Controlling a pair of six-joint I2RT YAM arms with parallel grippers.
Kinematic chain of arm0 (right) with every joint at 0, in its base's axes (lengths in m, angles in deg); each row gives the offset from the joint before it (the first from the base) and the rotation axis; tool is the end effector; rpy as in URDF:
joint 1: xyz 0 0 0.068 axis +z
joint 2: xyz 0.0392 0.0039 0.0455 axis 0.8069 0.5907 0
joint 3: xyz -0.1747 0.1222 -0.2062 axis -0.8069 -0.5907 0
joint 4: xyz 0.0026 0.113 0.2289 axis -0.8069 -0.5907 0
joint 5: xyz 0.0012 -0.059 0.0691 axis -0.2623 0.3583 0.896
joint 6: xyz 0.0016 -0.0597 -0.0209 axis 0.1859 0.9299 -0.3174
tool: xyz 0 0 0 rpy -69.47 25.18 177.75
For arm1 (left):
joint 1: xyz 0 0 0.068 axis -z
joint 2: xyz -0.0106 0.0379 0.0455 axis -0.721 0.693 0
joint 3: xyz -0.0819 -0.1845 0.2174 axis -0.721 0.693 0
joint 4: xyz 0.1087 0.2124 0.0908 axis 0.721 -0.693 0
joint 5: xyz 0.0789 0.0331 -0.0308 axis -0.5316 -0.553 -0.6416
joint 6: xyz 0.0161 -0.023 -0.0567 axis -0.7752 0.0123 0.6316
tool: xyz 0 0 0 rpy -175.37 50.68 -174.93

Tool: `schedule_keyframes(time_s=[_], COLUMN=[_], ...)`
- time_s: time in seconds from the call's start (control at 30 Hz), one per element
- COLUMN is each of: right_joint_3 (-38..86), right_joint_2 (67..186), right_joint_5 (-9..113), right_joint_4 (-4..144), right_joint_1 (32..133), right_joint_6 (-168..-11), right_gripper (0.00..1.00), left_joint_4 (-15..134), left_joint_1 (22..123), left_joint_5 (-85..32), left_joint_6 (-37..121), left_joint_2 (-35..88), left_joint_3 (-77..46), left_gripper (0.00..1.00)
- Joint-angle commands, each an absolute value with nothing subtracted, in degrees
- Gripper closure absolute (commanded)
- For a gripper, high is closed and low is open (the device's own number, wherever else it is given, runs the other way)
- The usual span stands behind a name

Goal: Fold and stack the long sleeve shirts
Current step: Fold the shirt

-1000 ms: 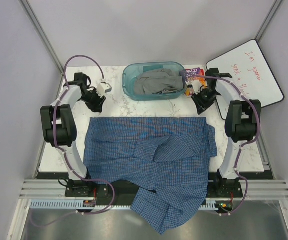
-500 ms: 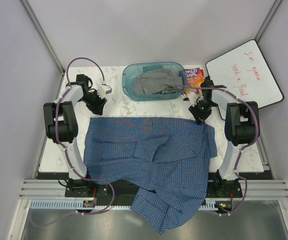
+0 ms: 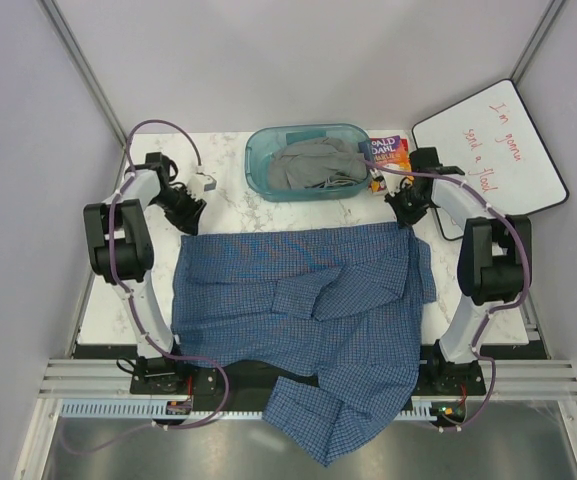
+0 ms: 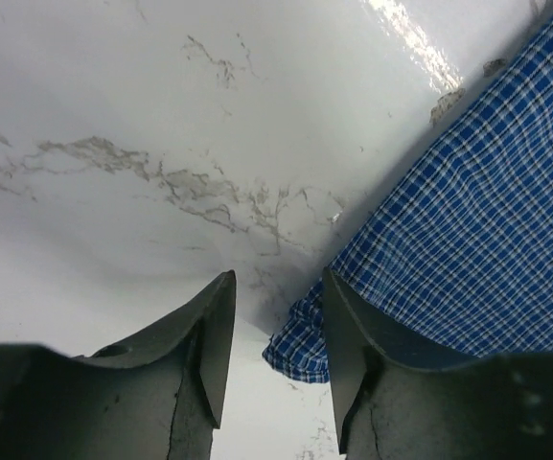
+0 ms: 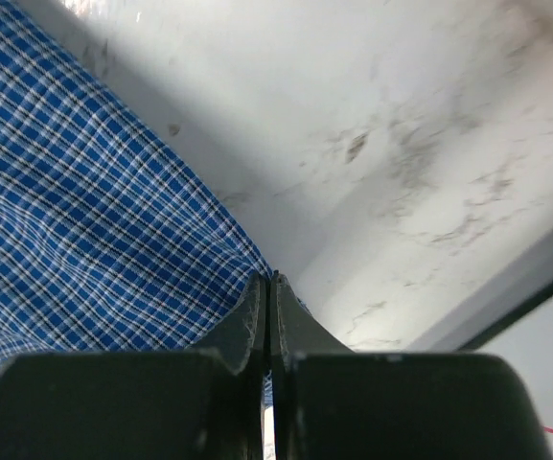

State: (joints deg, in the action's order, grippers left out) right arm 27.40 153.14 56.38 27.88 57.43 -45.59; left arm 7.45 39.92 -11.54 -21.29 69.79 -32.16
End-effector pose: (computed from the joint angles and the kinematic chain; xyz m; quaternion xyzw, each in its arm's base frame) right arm 0.3821 0.0345 0.2124 -0.3555 0.9151 0.0533 0.1827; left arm 0.4144 0.0260 0.1821 0.3927 0.8940 -0.1338 0.1690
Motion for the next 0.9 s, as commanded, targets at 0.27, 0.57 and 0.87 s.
schedule_keyframes(time_s=[0.27,0.57,0.87], right_joint_3=[28.16,30.70,33.70], right_joint_2=[150.38,153.02,143.89], right_joint_5=[54.12,52.89,57.72], right_joint_4=[39.44,36.98,26.97], right_joint_1=[57.31,57.22,56.87], right_joint_6=[-51.34,-51.95,-53.71], right_gripper=[1.00,0.53,0.35], left_joint_4=[2.63,1.93,-0.62], left_joint_1=[39.19,39.02,38.57], left_joint_5=[-4.86,-3.98,-3.19], left_joint_6=[-20.43,-19.12,-19.99], left_joint_2=[69.24,69.33,67.66], left_joint_3=[-34.53,-36.72,-36.30], left_gripper=[0.42,0.40,0.37])
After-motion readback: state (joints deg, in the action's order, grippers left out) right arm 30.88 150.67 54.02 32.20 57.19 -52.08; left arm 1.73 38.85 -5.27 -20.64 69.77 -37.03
